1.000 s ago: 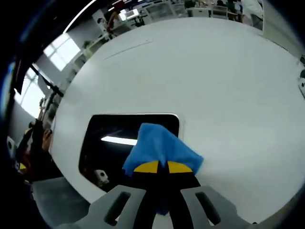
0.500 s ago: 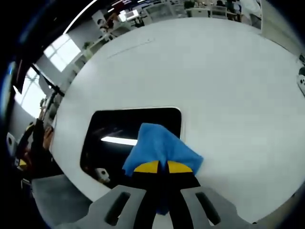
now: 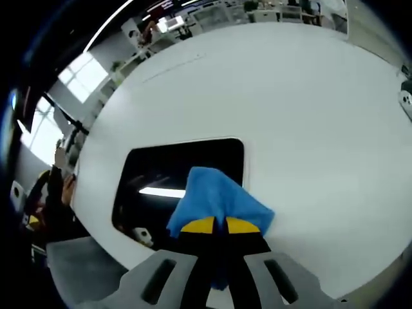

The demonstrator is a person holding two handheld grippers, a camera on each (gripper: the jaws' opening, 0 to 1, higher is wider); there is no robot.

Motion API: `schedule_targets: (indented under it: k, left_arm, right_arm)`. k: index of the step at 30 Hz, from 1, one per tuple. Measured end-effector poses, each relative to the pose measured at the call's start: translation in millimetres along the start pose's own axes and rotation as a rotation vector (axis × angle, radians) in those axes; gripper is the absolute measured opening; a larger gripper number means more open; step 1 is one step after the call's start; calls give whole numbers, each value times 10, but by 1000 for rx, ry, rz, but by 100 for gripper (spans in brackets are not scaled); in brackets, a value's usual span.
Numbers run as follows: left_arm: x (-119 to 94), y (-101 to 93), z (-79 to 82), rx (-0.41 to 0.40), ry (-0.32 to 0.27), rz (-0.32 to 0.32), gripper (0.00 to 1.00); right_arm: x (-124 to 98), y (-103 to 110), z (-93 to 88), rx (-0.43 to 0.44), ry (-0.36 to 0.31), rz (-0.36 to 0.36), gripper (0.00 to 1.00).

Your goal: Wipe the mirror surface with the cleaning cloth until all visible marks leave the cleaned area.

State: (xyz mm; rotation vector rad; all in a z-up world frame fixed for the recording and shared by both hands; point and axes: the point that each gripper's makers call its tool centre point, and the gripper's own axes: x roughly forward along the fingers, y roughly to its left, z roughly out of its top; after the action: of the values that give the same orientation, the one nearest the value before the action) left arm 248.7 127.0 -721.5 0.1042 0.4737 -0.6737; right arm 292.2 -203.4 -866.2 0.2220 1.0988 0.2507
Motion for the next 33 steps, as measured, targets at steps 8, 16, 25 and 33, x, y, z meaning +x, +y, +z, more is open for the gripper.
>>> schedule_targets:
  k: [8,16,25,33]
  left_arm:
    - [31,-7,-31,18,15,-18,100]
    - [65,-1,-10,19,3,-25,100]
    - [19,-9,-61,-18,-3,-18,100]
    - [22,10,-52,-18,-3,-19,100]
  right_arm:
    - [-21,6,-40,10,-4,3,0]
    - [-65,-1,-118,27,-8,0,0]
    - [-106,1,-182,52,8,5,0]
    - [-120,4,-235,61,11,9,0]
